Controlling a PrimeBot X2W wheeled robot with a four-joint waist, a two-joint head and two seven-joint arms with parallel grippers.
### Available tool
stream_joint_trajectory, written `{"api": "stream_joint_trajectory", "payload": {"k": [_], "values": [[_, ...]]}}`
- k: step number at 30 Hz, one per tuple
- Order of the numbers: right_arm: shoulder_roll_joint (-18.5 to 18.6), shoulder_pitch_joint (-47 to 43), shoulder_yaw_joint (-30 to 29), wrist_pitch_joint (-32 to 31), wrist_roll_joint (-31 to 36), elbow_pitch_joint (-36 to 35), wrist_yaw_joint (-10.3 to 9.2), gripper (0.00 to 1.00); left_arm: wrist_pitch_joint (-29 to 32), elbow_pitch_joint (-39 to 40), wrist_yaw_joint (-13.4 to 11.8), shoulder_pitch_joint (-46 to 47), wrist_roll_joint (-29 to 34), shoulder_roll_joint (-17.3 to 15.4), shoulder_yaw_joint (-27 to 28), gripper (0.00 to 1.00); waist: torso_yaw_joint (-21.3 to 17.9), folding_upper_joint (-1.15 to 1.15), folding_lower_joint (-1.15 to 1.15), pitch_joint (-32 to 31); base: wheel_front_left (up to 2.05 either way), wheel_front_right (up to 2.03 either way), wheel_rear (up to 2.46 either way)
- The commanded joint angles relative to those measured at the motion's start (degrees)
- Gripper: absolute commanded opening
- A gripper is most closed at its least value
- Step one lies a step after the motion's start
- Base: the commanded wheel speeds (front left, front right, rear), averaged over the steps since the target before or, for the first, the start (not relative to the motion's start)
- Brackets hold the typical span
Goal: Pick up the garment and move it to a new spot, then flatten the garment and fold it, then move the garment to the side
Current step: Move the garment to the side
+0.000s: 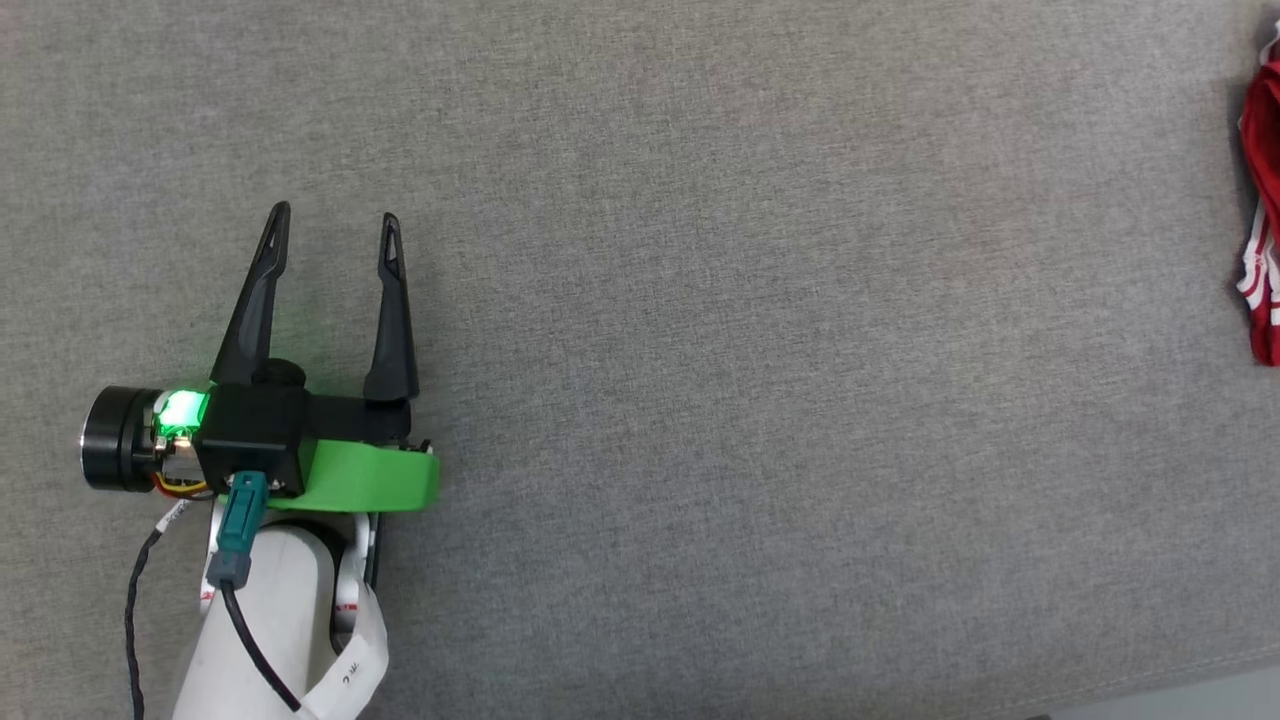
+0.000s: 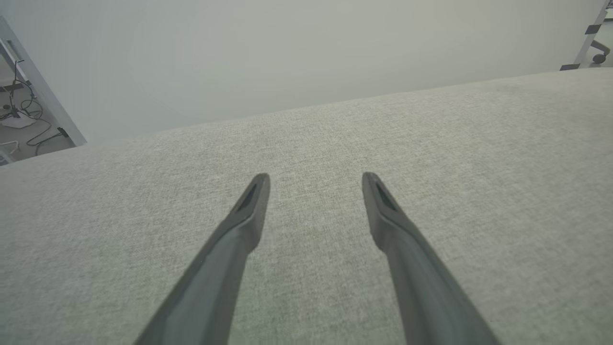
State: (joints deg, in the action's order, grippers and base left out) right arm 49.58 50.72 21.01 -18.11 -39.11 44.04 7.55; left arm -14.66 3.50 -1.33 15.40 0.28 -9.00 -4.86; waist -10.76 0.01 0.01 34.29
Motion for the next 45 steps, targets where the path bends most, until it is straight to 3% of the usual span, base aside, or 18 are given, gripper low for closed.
{"api": "stream_joint_trajectory", "payload": {"k": [1,6,10,13,15,18,23,28,35,45], "values": [[-1.1,1.0,-0.5,1.0,0.7,1.2,-0.06,1.00,-0.3,0.0,-0.5,0.7,0.2,-0.4,0.2,1.00,0.3,-0.01,-0.01,-0.6,0.00,0.00,0.00],[-2.3,1.0,-2.3,7.8,2.6,3.3,-0.06,1.00,-0.3,-0.8,-1.1,-0.4,-0.6,-0.1,0.3,1.00,0.8,-0.01,-0.01,-4.3,0.00,0.00,0.00],[-2.0,-0.1,-3.6,17.2,7.5,2.5,-0.06,1.00,-0.3,-1.8,-1.3,-2.2,-1.5,0.7,0.2,1.00,1.7,-0.01,-0.01,-8.7,0.00,0.00,0.00],[-4.7,-1.4,-7.7,28.7,13.5,-0.2,-0.06,1.00,-0.3,-2.7,-1.9,-5.1,-2.5,1.4,0.6,1.00,2.5,-0.01,-0.01,-13.6,0.00,0.00,0.00],[-7.2,-2.6,-10.3,31.5,16.5,-2.8,-0.06,1.00,-0.3,-3.1,-2.0,-6.6,-2.8,1.7,0.7,1.00,2.9,-0.01,-0.01,-15.8,0.00,0.00,0.00],[-11.6,-5.7,-14.9,32.8,21.0,-9.1,-0.06,1.00,-0.3,-3.5,-2.3,-8.8,-3.2,2.1,1.0,1.00,3.6,-0.01,-0.01,-18.5,0.00,0.00,0.00],[-21.7,-14.4,-23.8,33.1,27.3,-26.9,-0.06,1.00,-0.3,-3.8,-2.4,-11.0,-3.6,2.6,1.3,1.00,5.7,-0.01,-0.01,-22.1,0.00,0.00,0.00],[-30.9,-24.0,-25.1,33.1,30.3,-38.3,-0.06,1.00,-0.3,-4.4,-2.3,-12.0,-3.8,2.9,1.4,1.00,7.9,-0.01,-0.01,-24.7,0.00,0.00,0.00],[-38.2,-34.4,-20.1,33.1,29.8,-40.2,-0.06,1.00,-0.3,-5.5,-2.2,-13.1,-3.9,3.4,1.2,1.00,10.5,-0.01,-0.01,-27.5,0.00,0.00,0.00],[-42.7,-47.6,-20.4,33.1,29.1,-40.9,-0.06,1.00,-0.3,-6.6,-2.0,-16.2,-4.5,4.1,0.7,1.00,12.6,-0.01,-0.01,-31.0,0.00,0.00,0.00]]}}
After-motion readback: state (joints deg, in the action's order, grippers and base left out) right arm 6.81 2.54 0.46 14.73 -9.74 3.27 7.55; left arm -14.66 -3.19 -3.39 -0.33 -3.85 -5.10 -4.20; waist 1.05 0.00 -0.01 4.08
